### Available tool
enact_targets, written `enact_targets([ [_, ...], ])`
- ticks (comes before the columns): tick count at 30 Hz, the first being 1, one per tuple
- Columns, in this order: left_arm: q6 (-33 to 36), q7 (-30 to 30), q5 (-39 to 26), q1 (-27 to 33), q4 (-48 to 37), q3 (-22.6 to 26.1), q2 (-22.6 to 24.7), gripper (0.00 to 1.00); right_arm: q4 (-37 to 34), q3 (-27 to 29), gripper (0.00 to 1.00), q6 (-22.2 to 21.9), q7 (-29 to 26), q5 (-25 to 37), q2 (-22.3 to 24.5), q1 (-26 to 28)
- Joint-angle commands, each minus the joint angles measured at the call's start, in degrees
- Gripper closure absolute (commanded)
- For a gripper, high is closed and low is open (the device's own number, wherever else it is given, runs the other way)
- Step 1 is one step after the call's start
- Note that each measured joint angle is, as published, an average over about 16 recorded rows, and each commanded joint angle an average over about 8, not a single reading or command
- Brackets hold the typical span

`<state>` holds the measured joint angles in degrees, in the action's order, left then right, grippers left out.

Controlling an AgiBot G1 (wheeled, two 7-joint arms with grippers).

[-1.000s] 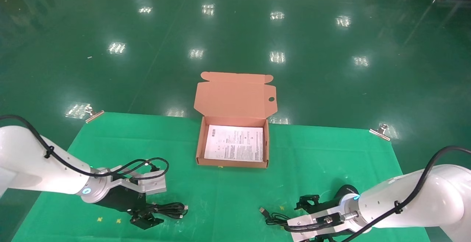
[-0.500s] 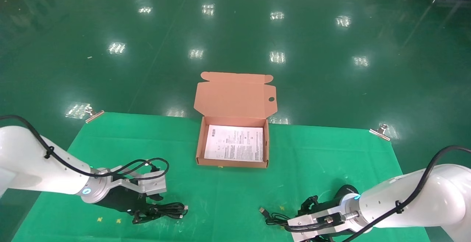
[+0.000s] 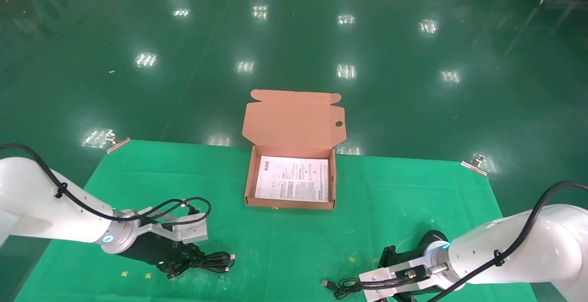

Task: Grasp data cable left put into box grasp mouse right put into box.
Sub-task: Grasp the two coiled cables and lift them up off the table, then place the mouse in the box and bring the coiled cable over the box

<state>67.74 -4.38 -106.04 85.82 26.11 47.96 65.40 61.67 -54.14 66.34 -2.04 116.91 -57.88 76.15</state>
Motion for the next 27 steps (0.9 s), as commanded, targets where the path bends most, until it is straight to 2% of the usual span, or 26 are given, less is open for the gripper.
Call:
enact_targets([
  [1,0.0,0.0,0.0,0.0,0.0,0.0,0.0,1.0,0.0,0.0,1.0,0.0,0.0,0.0,0.0,0.0],
  [16,0.0,0.1,-0.1,0.0,0.2,0.1,0.0,1.0,0.1,0.1,1.0,0.2,-0.1,-0.2,0.3,0.1],
  [27,-0.1,-0.7,-1.0,0.8,3.2,0.2,-1.5,1.0,3.4,3.3,1.0,0.3,-3.8,-1.9,5.5,2.3],
])
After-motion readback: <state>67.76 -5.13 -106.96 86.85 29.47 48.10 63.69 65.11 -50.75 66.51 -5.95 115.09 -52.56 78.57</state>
